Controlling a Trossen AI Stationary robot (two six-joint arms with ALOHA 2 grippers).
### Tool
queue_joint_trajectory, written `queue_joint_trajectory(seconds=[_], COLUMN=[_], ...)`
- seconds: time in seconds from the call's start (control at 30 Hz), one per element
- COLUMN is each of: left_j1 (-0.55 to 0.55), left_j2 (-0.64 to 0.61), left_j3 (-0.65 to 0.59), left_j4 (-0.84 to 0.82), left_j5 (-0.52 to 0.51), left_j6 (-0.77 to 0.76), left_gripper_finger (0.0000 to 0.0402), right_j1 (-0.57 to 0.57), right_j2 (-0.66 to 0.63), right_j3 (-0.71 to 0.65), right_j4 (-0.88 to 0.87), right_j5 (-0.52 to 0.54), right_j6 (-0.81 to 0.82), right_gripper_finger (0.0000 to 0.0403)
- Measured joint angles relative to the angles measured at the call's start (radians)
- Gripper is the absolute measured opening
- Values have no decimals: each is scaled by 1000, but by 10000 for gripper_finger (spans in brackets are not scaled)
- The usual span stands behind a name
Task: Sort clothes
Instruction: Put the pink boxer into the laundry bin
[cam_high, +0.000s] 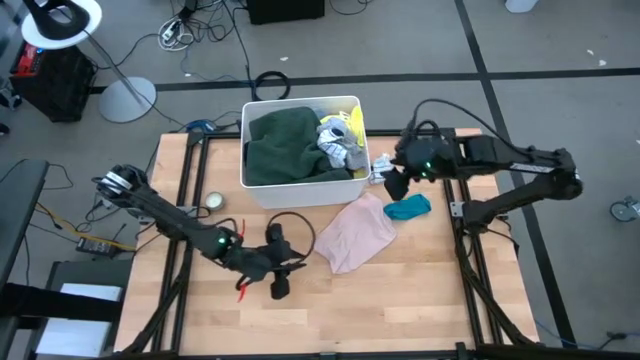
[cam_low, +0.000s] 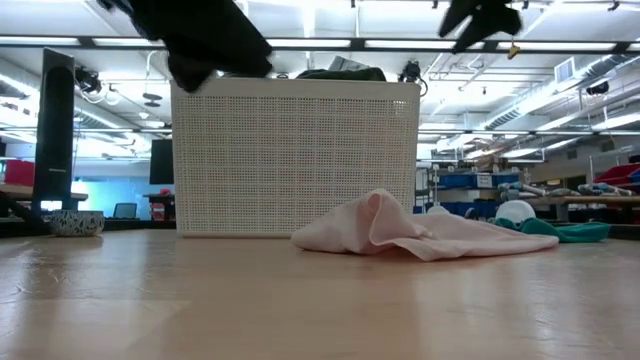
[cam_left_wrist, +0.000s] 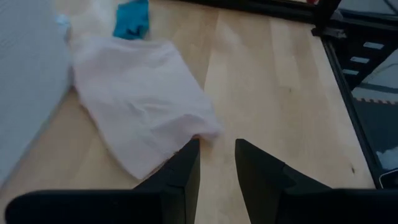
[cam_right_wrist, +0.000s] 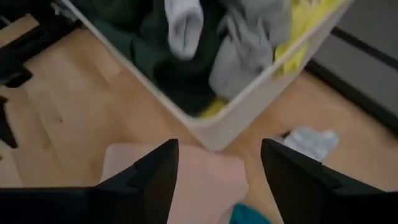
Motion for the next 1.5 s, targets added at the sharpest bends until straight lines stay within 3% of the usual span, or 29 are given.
queue_joint_trajectory(seconds=[0.23, 0.67, 1.0, 1.17, 1.27, 1.5], left_j1=[84, 162, 209, 218, 213, 212], left_j2=[162, 474, 621, 633, 608, 427], left_j3=[6, 189, 235, 239, 237, 311], left_j4=[133, 248, 286, 281, 270, 165], left_j5=[133, 137, 126, 136, 148, 152], left_j6=[30, 306, 301, 179, 230, 341], left_gripper_finger=[106, 106, 106, 81, 19, 3], right_j1=[101, 346, 503, 554, 580, 631], right_j2=[-134, -242, -235, -234, -231, -207], right_j3=[-197, -491, -628, -676, -699, -758], right_j4=[1, 91, 297, 373, 373, 384], right_j5=[19, 158, 258, 275, 276, 289], right_j6=[194, 520, 612, 647, 689, 808], right_gripper_finger=[229, 229, 229, 229, 229, 229])
